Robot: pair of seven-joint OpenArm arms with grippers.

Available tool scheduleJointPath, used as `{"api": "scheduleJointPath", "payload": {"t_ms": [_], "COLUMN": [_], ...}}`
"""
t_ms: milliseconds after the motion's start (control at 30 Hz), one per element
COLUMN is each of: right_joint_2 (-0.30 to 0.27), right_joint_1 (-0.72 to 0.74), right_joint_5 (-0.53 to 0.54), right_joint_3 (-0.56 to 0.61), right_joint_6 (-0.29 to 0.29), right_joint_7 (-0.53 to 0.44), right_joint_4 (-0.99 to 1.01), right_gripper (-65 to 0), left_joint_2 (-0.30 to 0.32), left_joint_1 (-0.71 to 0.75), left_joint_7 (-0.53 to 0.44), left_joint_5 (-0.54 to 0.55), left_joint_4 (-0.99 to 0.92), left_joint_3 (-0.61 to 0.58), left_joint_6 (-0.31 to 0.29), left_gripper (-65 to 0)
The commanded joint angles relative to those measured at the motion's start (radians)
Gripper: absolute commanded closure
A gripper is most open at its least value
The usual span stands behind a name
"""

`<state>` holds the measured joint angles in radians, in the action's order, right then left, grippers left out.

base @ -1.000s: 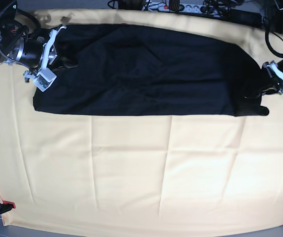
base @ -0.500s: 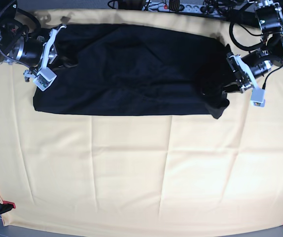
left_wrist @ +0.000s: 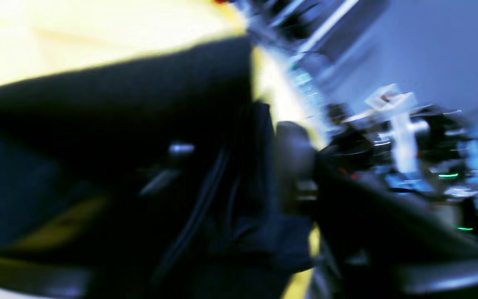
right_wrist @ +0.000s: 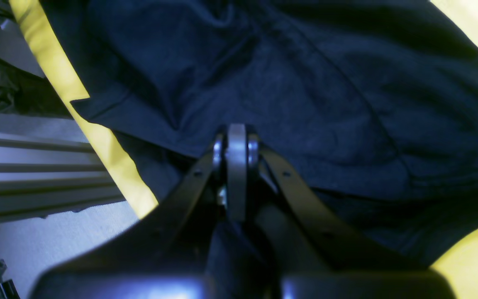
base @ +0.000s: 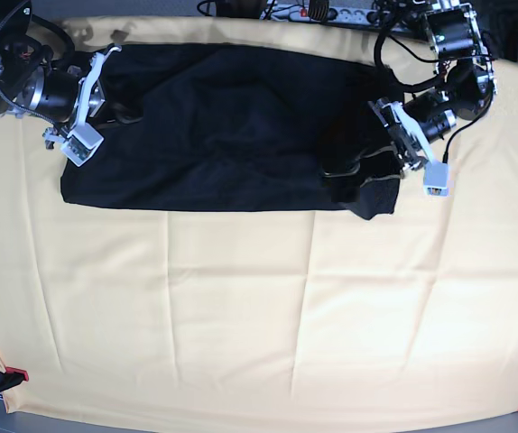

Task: Fold the T-shirt properly
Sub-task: 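Fold the strip end with the left gripper toward the right gripper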

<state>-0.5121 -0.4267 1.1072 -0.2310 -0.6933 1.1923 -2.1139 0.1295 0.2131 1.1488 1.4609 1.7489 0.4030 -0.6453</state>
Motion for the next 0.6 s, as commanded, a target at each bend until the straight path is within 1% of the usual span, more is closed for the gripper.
{"api": "scheduleJointPath", "payload": {"t_ms": [0,33,167,267,333,367,400,433,467,500,567], "right_joint_2": [-0.014,-0.014,-0.014,-0.014,-0.014,-0.014,-0.014,-0.014,-0.014,-0.014,-0.014], "right_joint_1": [0.003,0.003,0.003,0.003,0.003,0.003,0.003,0.003,0.003,0.004,0.004], "right_joint_5": [0.018,0.018,0.018,0.018,0.018,0.019,0.019,0.02,0.022,0.022,0.022], "right_joint_3": [-0.007,-0.007,-0.007,-0.007,-0.007,-0.007,-0.007,-0.007,-0.007,-0.007,-0.007], "right_joint_6": [-0.005,-0.005,-0.005,-0.005,-0.005,-0.005,-0.005,-0.005,-0.005,-0.005,-0.005], "right_joint_7": [-0.021,-0.022,-0.022,-0.022,-0.022,-0.022,-0.022,-0.022,-0.023,-0.027,-0.051], "right_joint_4": [-0.018,-0.018,-0.018,-0.018,-0.018,-0.018,-0.018,-0.018,-0.018,-0.018,-0.018], "right_gripper": [0.0,0.0,0.0,0.0,0.0,0.0,0.0,0.0,0.0,0.0,0.0], "left_joint_2": [0.004,0.003,0.004,0.004,0.004,0.004,0.005,0.007,0.007,0.007,0.012], "left_joint_1": [-0.009,-0.009,-0.009,-0.012,-0.014,-0.015,-0.015,-0.014,-0.014,-0.014,-0.01], "left_joint_7": [0.001,0.011,0.011,0.01,0.01,0.009,0.003,0.003,0.0,-0.008,-0.053], "left_joint_5": [0.023,0.023,0.023,0.023,0.023,0.023,0.023,-0.002,-0.049,-0.096,-0.18], "left_joint_4": [0.016,0.017,0.018,0.018,0.018,0.018,0.018,0.018,0.018,0.018,0.018], "left_joint_3": [-0.011,-0.023,-0.043,-0.027,0.006,0.029,0.054,0.079,0.104,0.122,0.129], "left_joint_6": [-0.003,-0.002,-0.002,-0.003,-0.023,-0.04,-0.053,-0.053,-0.053,-0.028,0.034], "left_gripper": [-39.6,-40.5,-40.5,-40.4,-38.7,-33.6,-23.4,-8.8,0.0,0.0,0.0]}}
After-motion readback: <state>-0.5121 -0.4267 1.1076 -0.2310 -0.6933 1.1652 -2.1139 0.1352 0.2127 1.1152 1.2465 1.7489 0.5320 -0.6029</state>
